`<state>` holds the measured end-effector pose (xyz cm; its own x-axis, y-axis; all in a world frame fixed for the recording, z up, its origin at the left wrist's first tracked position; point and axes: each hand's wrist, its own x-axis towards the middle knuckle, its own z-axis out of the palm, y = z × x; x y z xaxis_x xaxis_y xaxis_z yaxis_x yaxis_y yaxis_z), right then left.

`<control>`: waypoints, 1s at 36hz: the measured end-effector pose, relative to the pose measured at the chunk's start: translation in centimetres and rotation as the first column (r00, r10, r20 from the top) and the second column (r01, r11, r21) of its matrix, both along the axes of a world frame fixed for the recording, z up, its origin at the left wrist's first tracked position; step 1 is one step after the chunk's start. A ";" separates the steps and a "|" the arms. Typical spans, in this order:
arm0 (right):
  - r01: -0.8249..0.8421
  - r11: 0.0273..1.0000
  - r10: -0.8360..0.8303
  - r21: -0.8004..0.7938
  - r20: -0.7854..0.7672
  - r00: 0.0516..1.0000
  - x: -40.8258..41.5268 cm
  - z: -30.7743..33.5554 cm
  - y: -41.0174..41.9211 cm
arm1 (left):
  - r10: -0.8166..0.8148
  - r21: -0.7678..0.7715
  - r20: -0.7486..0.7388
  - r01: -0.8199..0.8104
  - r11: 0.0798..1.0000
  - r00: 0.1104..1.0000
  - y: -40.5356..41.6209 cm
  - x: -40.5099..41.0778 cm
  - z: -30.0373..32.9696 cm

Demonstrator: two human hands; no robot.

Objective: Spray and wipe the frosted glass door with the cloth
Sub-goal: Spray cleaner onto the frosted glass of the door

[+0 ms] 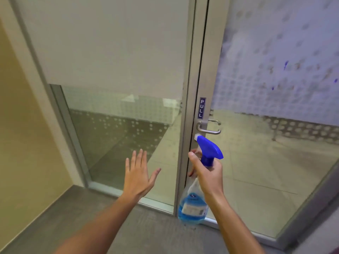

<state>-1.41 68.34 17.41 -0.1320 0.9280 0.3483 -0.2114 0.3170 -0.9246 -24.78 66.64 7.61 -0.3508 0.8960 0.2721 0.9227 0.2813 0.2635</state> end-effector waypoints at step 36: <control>-0.769 0.635 0.771 -0.082 0.136 0.622 -0.3 -5.1 -11.8 | 0.770 -0.190 0.219 -0.748 0.637 0.600 -31.9 15.8 -10.7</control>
<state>-1.75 56.50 12.36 -0.8473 0.4685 0.2502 -0.2372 0.0879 -0.9675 -9.01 34.72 -3.05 -0.9579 0.2869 0.0138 0.2682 0.8761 0.4006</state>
